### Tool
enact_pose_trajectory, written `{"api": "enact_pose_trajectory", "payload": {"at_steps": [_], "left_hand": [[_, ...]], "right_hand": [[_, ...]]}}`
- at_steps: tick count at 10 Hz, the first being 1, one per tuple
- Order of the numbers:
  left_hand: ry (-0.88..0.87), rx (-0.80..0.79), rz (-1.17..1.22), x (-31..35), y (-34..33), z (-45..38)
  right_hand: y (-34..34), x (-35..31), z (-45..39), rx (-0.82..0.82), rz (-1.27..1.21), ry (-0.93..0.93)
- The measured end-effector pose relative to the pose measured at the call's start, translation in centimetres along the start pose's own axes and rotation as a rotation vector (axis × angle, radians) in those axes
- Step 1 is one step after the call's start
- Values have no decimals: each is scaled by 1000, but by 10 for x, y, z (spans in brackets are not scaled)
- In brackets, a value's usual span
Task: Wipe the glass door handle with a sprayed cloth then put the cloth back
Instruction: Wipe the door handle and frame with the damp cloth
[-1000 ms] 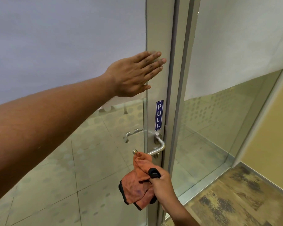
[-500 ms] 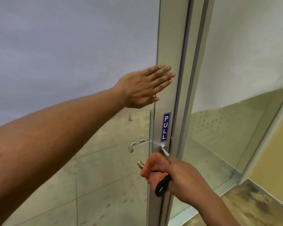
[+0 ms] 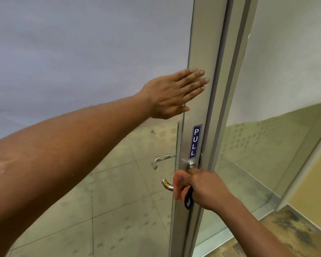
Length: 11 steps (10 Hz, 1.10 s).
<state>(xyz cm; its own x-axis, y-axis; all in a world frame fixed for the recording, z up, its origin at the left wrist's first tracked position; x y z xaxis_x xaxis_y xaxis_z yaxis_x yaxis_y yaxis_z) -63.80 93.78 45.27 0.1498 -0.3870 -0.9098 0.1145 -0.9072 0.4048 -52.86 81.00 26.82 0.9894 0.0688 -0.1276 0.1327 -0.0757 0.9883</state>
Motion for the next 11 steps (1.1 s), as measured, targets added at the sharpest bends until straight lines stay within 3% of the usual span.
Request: {"api": "enact_pose_trajectory", "payload": {"at_steps": [3, 5, 8, 11], "left_hand": [[-3, 4, -4, -1, 0, 0], [-3, 10, 4, 0, -2, 0], [-2, 15, -9, 0, -3, 0], [2, 5, -8, 0, -3, 0]], "right_hand": [[-7, -21, -26, -153, -96, -18], [-17, -38, -39, -156, -58, -1], [-26, -40, -33, 12, 53, 142], [-39, -46, -27, 7, 110, 431]]}}
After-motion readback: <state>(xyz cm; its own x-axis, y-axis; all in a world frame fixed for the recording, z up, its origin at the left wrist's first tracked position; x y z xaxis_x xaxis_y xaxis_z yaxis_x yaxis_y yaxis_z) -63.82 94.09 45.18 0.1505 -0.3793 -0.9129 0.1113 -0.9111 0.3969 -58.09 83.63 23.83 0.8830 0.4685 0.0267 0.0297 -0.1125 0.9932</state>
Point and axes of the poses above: each hand's wrist, its own z-axis away from the middle knuckle, its own y-axis out of the back of the hand, x = y × z, the point moved 3 cm from there along -z, towards the middle knuckle, and after that the axes turned 9 degrees about -y, right-handed, at the moved point
